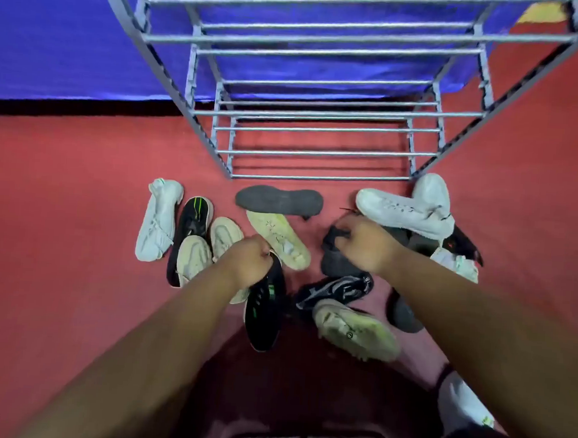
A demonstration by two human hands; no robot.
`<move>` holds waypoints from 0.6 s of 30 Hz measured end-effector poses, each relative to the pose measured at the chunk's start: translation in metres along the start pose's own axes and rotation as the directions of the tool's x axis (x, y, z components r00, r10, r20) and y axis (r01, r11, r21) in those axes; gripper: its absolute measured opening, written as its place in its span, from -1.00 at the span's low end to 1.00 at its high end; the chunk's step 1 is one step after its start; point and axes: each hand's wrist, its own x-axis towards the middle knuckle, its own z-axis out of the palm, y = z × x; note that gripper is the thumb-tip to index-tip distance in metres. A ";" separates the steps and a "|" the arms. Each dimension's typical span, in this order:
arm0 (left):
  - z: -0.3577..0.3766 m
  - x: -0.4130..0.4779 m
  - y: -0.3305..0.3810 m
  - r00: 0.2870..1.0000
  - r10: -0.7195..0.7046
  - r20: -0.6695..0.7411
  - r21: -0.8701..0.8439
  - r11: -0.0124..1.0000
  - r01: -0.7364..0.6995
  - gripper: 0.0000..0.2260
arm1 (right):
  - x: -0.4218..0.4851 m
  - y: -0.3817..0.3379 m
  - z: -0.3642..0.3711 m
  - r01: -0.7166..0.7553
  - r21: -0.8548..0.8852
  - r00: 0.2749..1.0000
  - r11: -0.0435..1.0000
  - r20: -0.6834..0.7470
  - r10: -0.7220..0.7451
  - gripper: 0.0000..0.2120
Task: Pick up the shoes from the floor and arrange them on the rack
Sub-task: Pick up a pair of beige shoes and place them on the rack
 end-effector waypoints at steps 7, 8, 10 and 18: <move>0.062 0.047 -0.049 0.998 -0.041 0.042 0.236 0.971 0.030 -0.79 | 0.045 0.037 0.096 0.007 -0.057 0.986 0.998 0.165 0.002 -0.70; 0.067 0.052 -0.051 0.999 -0.020 0.034 0.253 0.967 0.011 -0.78 | 0.047 0.034 0.104 0.018 -0.077 0.983 0.997 0.182 -0.003 -0.67; 0.077 0.064 -0.058 0.998 0.063 -0.018 0.279 0.959 -0.055 -0.77 | 0.059 0.037 0.123 0.014 -0.070 0.984 0.997 0.180 -0.001 -0.66; 0.112 0.092 -0.054 0.969 0.245 0.034 0.208 0.946 -0.247 -0.39 | 0.058 0.055 0.166 0.028 -0.151 0.988 0.988 0.155 -0.004 -0.66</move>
